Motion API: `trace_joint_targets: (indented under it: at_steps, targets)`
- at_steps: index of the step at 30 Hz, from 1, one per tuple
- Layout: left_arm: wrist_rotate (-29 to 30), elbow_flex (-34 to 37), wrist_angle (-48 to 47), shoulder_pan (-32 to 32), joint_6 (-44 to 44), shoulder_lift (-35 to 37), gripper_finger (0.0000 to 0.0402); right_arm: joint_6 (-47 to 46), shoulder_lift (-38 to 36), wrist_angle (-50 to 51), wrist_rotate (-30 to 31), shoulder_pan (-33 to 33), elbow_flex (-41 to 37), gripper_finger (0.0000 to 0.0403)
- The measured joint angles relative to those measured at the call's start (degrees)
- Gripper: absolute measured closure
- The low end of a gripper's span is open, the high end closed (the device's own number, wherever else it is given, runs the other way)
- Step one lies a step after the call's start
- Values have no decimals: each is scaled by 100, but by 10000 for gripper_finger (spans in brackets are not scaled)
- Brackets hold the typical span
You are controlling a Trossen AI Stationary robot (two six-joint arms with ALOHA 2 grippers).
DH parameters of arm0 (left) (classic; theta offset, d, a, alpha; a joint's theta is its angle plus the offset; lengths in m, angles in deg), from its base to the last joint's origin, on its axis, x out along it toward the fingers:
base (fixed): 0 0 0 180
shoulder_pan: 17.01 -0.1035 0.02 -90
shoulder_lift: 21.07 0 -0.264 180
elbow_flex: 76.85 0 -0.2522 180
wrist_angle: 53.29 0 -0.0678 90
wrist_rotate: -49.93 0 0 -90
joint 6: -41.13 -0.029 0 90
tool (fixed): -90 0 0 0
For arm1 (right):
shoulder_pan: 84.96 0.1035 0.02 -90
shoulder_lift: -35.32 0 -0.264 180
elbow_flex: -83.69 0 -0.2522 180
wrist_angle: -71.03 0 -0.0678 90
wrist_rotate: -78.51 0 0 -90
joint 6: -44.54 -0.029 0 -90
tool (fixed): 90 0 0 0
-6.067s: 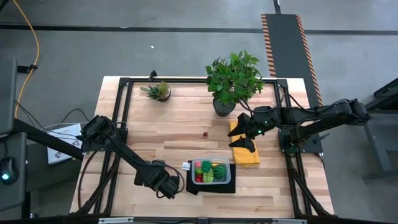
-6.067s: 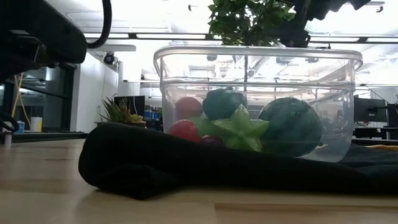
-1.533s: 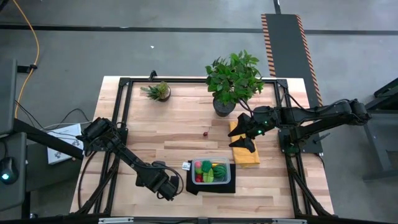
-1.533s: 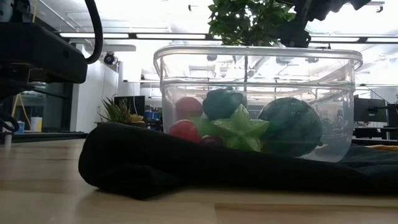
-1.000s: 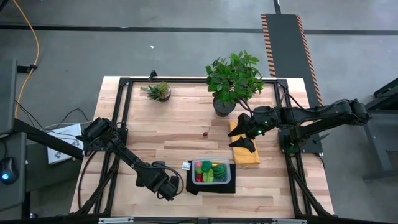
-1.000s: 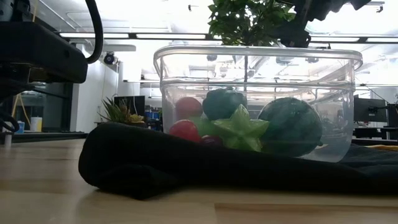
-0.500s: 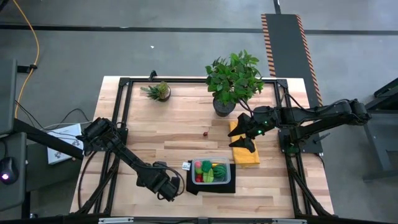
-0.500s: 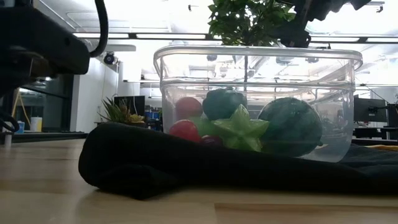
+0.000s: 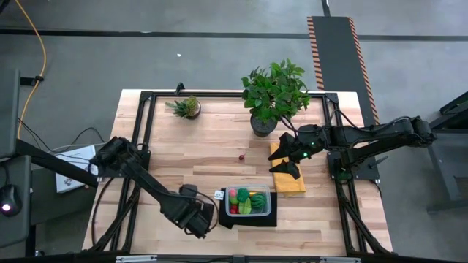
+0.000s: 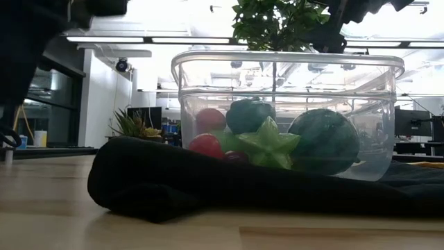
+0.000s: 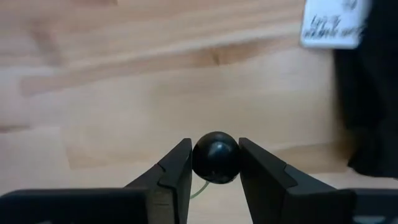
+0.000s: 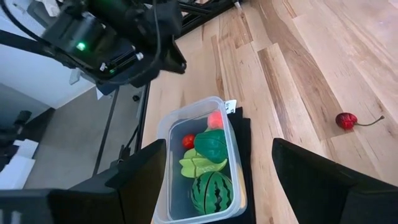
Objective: Pick and placing Produce into tupperware
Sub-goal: Put the black cherry into the transparent bin
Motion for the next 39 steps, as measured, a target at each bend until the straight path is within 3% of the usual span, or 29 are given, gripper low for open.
trace_joint_targets:
  at_steps: [12, 21, 32, 39]
  targets:
    - [1249, -916, -276, -291, -1077, 0, 296, -79, 0, 9, 2, 2, 0, 121]
    - [1700, -1446, 75, -811, -2354, 0, 296, -116, 0, 11, -49, 5, 0, 121]
    - [1502, -1554, 2164, -1278, -4742, -7, 296, -120, 0, 11, -148, 5, 0, 121]
    - [1064, -1554, 2725, -1433, -5878, -7, 295, -118, 2, 11, -201, 4, 0, 121]
